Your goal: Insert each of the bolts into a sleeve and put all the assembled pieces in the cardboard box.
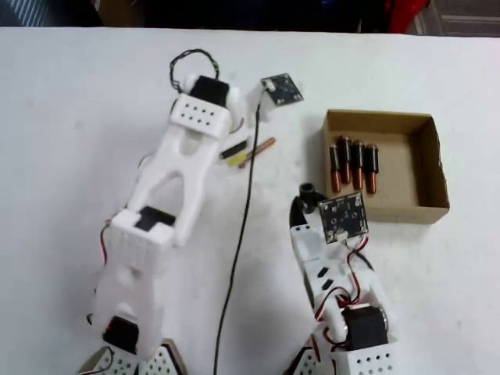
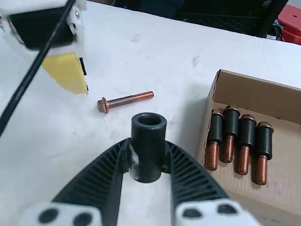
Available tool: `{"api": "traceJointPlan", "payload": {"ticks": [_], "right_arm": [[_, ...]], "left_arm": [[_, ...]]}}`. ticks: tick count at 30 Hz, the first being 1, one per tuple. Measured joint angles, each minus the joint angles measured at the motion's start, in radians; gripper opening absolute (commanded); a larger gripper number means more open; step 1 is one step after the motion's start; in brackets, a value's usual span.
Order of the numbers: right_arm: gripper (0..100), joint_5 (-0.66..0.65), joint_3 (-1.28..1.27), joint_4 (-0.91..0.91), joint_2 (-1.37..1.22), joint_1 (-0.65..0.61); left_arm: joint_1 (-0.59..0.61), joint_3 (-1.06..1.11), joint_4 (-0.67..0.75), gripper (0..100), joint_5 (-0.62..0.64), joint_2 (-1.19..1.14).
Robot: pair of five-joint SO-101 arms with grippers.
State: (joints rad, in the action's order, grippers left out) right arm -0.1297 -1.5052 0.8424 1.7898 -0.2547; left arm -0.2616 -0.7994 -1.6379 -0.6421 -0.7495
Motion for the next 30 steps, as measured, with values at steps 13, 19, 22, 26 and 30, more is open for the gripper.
{"api": "traceJointPlan", "payload": {"ticks": [13, 19, 22, 26, 30], "right_arm": [[1.6, 0.0, -0.018, 0.0, 0.0, 0.002], [1.6, 0.0, -0.018, 0.0, 0.0, 0.003], [1.6, 0.0, -0.018, 0.0, 0.0, 0.002], [1.6, 0.0, -0.018, 0.0, 0.0, 0.002], [1.6, 0.0, -0.018, 0.0, 0.0, 0.002]], "left_arm": [[-0.014, -0.356, -0.029, 21, -0.066, -0.267], [-0.026, -0.499, -0.029, 21, -0.066, -0.384], [-0.028, -0.56, -0.029, 21, -0.066, -0.439], [-0.026, -0.64, -0.029, 21, -0.066, -0.505], [-0.026, -0.717, -0.029, 19, -0.066, -0.571]]}}
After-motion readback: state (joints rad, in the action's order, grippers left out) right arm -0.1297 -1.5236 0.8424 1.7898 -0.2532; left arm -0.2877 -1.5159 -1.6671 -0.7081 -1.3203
